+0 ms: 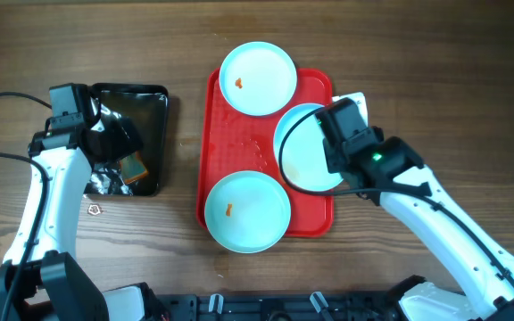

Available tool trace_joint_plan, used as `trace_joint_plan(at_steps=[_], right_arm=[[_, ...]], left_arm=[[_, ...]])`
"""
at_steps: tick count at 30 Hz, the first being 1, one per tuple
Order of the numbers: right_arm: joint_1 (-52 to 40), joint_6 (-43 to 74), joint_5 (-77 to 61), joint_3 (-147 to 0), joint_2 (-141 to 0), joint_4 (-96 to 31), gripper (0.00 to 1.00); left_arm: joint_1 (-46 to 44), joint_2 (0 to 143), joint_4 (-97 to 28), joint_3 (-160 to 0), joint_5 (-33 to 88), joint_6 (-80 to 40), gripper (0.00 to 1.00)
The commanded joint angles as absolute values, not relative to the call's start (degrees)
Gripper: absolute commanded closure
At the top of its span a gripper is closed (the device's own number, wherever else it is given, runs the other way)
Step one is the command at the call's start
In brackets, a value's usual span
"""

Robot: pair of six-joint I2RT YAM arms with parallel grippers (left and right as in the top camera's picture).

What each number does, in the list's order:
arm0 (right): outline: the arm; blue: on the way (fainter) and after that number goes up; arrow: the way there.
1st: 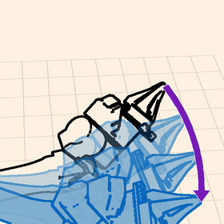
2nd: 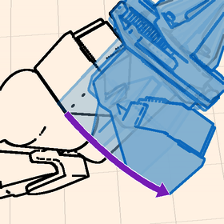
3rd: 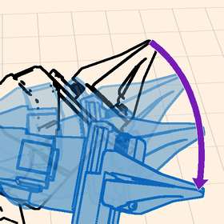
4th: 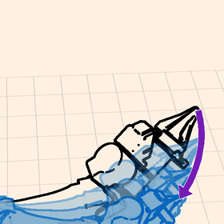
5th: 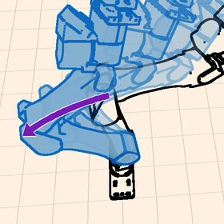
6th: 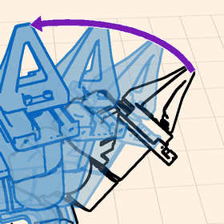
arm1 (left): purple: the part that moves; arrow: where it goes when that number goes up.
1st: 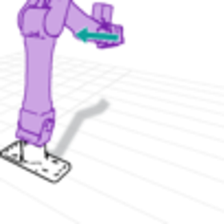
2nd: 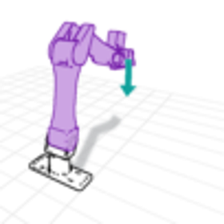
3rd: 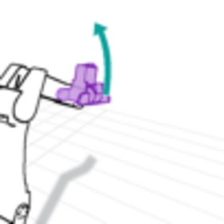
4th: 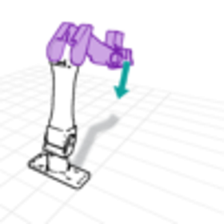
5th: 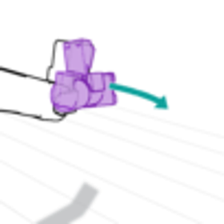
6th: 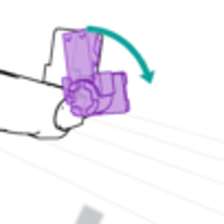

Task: Clean dirty plates on tray and stack at the side
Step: 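Lift the middle plate with the right gripper and place it right of tray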

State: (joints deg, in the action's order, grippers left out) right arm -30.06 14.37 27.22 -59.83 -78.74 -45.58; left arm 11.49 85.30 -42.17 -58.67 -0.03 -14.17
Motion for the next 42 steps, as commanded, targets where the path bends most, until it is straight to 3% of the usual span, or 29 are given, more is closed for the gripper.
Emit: trace_joint_plan(at_steps=[1,14,42], right_arm=[[-34.0,16.3,44.9,-61.4,-78.0,-43.4,0.96],[-48.9,12.0,62.0,-61.4,-78.0,-40.6,0.96],[-49.7,3.0,64.8,-61.4,-78.0,-34.5,0.96]], left_arm=[[11.8,85.2,-42.2,-58.8,0.6,-13.9,0.00],[11.8,85.2,-42.2,-58.8,0.6,-13.9,0.00],[11.8,85.2,-42.2,-58.8,0.6,-13.9,0.00]])
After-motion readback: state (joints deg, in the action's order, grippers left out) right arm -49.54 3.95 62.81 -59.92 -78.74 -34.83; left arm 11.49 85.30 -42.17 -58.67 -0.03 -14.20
